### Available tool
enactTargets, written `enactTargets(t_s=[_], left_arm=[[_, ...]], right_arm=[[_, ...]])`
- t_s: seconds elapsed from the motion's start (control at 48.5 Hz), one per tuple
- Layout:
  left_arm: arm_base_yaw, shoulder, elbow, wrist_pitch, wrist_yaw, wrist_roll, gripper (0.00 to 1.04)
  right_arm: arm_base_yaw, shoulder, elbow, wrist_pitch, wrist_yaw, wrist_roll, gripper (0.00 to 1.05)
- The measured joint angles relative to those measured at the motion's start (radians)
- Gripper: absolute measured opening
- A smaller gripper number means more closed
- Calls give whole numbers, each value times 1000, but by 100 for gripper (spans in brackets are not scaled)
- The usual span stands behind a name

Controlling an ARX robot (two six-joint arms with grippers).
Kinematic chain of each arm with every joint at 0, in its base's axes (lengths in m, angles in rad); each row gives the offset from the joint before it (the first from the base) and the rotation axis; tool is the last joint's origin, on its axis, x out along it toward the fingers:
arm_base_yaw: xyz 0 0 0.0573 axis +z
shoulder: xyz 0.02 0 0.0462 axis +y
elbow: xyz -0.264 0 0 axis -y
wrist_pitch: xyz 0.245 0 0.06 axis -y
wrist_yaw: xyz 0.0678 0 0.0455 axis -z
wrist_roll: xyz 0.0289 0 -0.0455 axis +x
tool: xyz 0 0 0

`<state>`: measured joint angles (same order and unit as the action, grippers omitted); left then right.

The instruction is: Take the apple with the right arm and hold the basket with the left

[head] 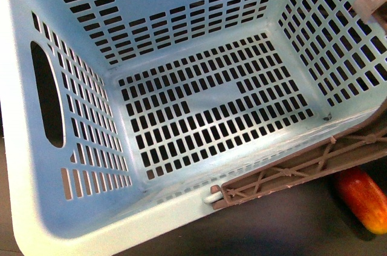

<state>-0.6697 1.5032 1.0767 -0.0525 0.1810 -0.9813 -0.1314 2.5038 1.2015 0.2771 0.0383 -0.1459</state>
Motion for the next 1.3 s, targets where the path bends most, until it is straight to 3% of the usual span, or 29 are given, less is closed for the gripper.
enactTargets(t_s=[0.165, 0.33, 0.701, 0.949, 1.3], left_arm=[[0, 0, 0, 0, 0, 0, 18], [0, 0, 0, 0, 0, 0, 18], [0, 0, 0, 0, 0, 0, 18], [0, 0, 0, 0, 0, 0, 18], [0, 0, 0, 0, 0, 0, 18]], right_arm=[[0, 4, 1, 0, 0, 4, 96], [-1, 5, 0, 4, 3, 8, 81], [-22, -56, -107, 71, -3, 47, 79], [-87, -370, -318, 175, -7, 63, 79], [-97, -787, -446, 139, -43, 151, 79]])
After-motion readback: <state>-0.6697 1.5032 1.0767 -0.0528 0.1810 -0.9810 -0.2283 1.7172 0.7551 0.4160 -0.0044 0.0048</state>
